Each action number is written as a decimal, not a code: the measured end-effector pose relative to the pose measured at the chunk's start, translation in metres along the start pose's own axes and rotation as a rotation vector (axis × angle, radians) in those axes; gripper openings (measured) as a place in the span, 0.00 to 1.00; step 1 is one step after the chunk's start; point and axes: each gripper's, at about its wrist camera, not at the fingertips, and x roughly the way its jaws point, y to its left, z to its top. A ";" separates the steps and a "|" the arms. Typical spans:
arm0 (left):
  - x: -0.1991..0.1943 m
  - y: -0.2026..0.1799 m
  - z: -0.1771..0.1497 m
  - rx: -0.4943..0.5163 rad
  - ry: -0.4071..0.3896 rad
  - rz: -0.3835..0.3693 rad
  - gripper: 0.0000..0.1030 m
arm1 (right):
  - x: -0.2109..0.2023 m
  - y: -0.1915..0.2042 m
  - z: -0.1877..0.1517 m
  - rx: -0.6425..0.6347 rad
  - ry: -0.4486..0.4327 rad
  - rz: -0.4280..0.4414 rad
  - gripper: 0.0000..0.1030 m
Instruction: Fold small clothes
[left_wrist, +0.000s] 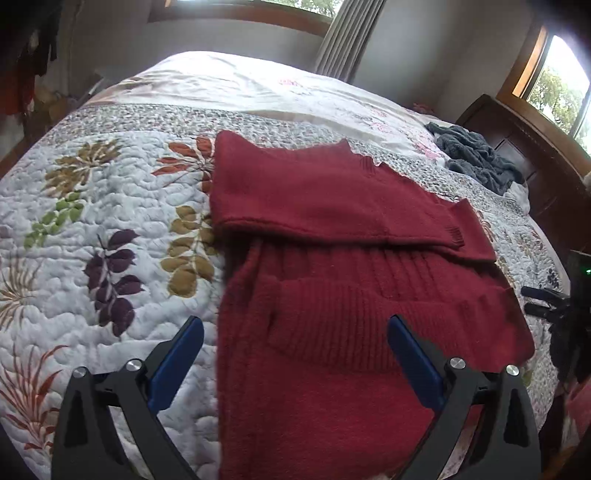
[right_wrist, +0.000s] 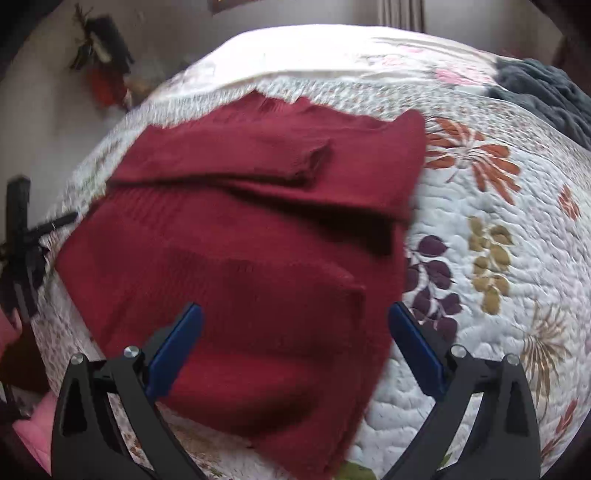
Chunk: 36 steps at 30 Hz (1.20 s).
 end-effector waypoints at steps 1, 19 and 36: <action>0.003 -0.004 0.000 0.027 0.015 0.000 0.96 | 0.001 0.003 0.000 -0.003 0.015 0.000 0.90; 0.035 0.004 0.006 0.078 0.171 -0.027 0.49 | 0.025 -0.017 0.004 0.105 0.130 0.006 0.06; -0.011 -0.019 0.018 0.131 -0.009 -0.020 0.08 | -0.036 -0.013 0.006 0.138 -0.026 0.101 0.05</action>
